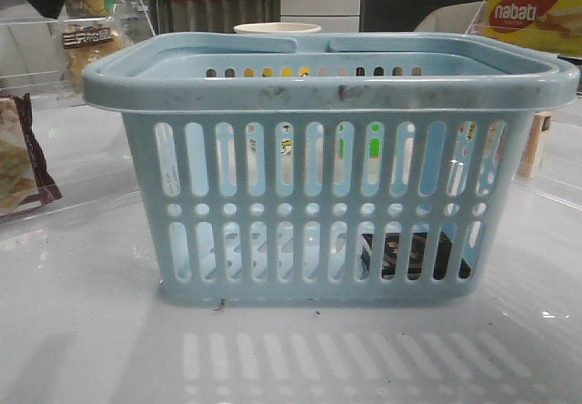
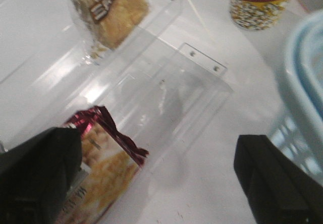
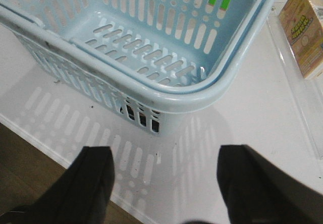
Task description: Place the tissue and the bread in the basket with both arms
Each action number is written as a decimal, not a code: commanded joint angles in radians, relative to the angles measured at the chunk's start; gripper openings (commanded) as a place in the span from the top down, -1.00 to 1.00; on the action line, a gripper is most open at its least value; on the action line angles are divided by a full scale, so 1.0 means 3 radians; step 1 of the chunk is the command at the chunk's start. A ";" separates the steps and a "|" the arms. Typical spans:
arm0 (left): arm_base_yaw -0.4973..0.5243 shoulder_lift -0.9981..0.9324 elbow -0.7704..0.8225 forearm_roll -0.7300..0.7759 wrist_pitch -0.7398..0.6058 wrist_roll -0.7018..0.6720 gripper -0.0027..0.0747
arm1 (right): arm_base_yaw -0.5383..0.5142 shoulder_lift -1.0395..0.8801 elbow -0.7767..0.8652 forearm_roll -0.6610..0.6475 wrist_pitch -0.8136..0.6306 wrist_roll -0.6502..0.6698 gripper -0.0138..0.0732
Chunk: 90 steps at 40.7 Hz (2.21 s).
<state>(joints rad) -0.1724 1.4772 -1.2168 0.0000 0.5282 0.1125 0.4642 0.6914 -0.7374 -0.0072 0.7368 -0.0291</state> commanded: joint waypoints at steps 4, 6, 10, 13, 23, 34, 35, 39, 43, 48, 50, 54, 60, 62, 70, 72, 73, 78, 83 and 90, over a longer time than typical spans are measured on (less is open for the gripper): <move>0.0161 0.0625 -0.0846 -0.0032 -0.0230 -0.0020 -0.76 | 0.0002 -0.0009 -0.0089 -0.0044 -0.0205 0.0003 -0.55; 0.0194 0.0818 -0.1042 -0.0032 -0.0230 -0.0020 -0.76 | 0.0002 -0.0009 -0.0089 -0.0044 -0.0205 0.0003 -0.55; 0.0212 0.1174 -0.1383 -0.0032 -0.0217 -0.0020 -0.76 | 0.0002 -0.0009 -0.0089 -0.0044 -0.0205 0.0003 -0.55; 0.0220 0.1388 -0.1630 -0.0032 -0.0215 -0.0020 -0.76 | 0.0002 -0.0009 -0.0089 -0.0044 -0.0205 0.0003 -0.55; 0.0220 0.1757 -0.1996 -0.0026 -0.0283 -0.0020 -0.54 | 0.0002 -0.0009 -0.0089 -0.0044 -0.0205 0.0003 -0.55; 0.0220 0.1731 -0.1996 0.0000 -0.0168 -0.0020 0.34 | 0.0002 -0.0009 -0.0089 -0.0044 -0.0205 0.0003 -0.55; 0.0220 0.1717 -0.1996 0.0000 -0.0138 -0.0020 0.41 | 0.0002 -0.0009 -0.0089 -0.0044 -0.0205 0.0003 -0.55; 0.0220 0.1634 -0.1996 0.0000 -0.0057 -0.0020 0.62 | 0.0002 -0.0009 -0.0089 -0.0044 -0.0205 0.0003 -0.55; 0.0220 0.1510 -0.1996 0.0000 0.0041 -0.0020 0.69 | 0.0002 -0.0009 -0.0089 -0.0044 -0.0205 0.0003 -0.55; 0.0190 0.1290 -0.1996 0.0000 0.0167 -0.0013 0.70 | 0.0002 -0.0009 -0.0089 -0.0044 -0.0205 0.0003 -0.55; 0.0172 0.1199 -0.1996 0.0000 0.0220 -0.0013 0.70 | 0.0002 -0.0009 -0.0089 -0.0044 -0.0205 0.0003 -0.55; 0.0114 0.0946 -0.1996 -0.0026 0.0315 0.0091 0.70 | 0.0002 -0.0009 -0.0089 -0.0044 -0.0205 0.0003 -0.55; -0.0070 0.0612 -0.1940 -0.0127 0.0456 0.0367 0.70 | 0.0002 -0.0009 -0.0089 -0.0044 -0.0205 0.0003 -0.55; -0.0153 0.0483 -0.1872 -0.0194 0.0464 0.0464 0.70 | 0.0002 -0.0009 -0.0089 -0.0044 -0.0205 0.0003 -0.55; -0.0567 0.0145 -0.1518 -0.0298 0.0458 0.0546 0.70 | 0.0002 -0.0009 -0.0089 -0.0044 -0.0205 0.0003 -0.55; -0.0690 0.0092 -0.1417 -0.0298 0.0451 0.0555 0.70 | 0.0002 -0.0009 -0.0089 -0.0044 -0.0205 0.0003 -0.55; -0.0761 0.0071 -0.1375 -0.0298 0.0451 0.0564 0.70 | 0.0002 -0.0009 -0.0089 -0.0044 -0.0205 0.0003 -0.55; -0.1050 0.0042 -0.1133 -0.0311 0.0444 0.0570 0.70 | 0.0002 -0.0009 -0.0089 -0.0044 -0.0205 0.0003 -0.55; -0.1290 0.0054 -0.0882 -0.0311 0.0298 0.0570 0.70 | 0.0002 -0.0009 -0.0089 -0.0044 -0.0205 0.0003 -0.55; -0.1474 0.0074 -0.0560 -0.0311 0.0009 0.0570 0.70 | 0.0002 -0.0009 -0.0089 -0.0044 -0.0205 0.0003 -0.55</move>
<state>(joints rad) -0.5954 1.5370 -1.3859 -0.0811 0.6519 0.2847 0.4642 0.6914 -0.7374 -0.0089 0.7368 -0.0272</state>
